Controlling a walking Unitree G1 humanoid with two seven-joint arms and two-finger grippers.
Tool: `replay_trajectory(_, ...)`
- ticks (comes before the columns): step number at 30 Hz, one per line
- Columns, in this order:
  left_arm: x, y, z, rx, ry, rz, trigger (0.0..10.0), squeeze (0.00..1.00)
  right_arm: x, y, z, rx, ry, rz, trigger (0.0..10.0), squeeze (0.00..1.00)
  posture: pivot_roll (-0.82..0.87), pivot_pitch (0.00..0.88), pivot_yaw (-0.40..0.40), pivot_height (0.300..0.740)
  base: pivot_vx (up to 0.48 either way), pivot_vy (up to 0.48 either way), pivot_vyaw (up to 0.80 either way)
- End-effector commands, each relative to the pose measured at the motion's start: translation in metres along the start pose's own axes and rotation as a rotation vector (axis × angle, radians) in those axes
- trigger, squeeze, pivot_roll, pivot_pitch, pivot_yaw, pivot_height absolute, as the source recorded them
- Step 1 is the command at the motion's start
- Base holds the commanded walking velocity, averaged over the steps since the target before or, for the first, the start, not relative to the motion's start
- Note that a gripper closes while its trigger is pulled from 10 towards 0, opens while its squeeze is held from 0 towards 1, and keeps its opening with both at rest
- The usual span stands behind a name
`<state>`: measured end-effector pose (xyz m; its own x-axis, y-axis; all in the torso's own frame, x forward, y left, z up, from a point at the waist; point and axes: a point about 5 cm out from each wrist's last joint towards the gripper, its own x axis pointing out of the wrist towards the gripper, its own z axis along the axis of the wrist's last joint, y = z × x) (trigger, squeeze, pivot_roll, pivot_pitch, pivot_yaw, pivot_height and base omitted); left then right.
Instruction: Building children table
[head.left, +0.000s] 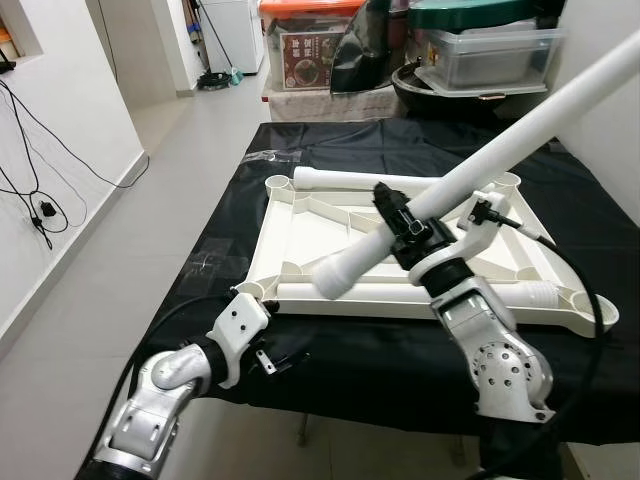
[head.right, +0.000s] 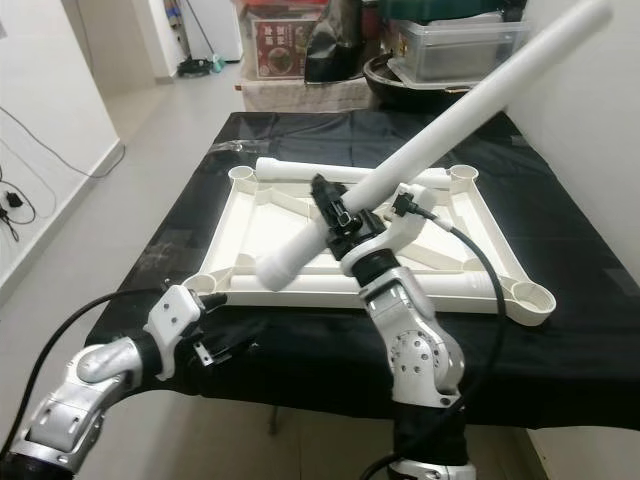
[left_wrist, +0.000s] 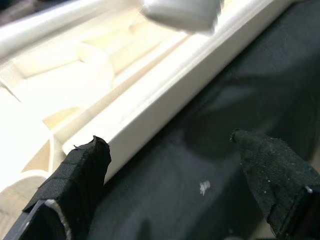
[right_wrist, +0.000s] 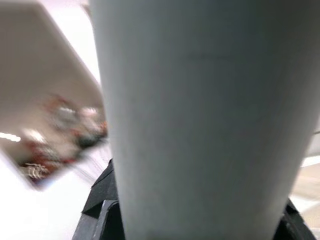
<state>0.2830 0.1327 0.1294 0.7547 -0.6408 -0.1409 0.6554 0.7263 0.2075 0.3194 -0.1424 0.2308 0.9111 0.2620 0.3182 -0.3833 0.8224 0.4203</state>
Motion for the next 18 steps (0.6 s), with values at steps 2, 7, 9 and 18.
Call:
replay_trajectory(2, -0.002, -0.002, 0.006, 0.005, -0.047, 0.059, 10.0, 0.00, 0.001, -0.005, 0.001, -0.131, -0.029, -0.075, 10.0, 0.00, 0.02, 0.026, 0.019, 0.740, 0.000, 0.000, 0.00)
replay_trajectory(7, 0.000, -0.011, 0.020, -0.015, -0.125, 0.170, 10.0, 0.00, -0.004, -0.006, 0.001, -0.259, -0.042, -0.080, 10.0, 0.00, 0.02, 0.018, 0.011, 0.740, 0.000, 0.000, 0.32)
replay_trajectory(9, 0.000, -0.014, 0.024, -0.063, -0.160, 0.234, 10.0, 0.00, -0.005, -0.003, 0.000, -0.289, -0.045, -0.066, 10.0, 0.00, 0.02, 0.012, 0.007, 0.740, 0.000, 0.000, 0.79)
replay_trajectory(18, -0.004, -0.028, 0.023, -0.121, -0.175, 0.298, 10.0, 0.00, -0.015, 0.013, -0.017, -0.361, -0.020, -0.008, 10.0, 0.00, 0.01, 0.001, 0.001, 0.740, 0.000, 0.000, 0.79)
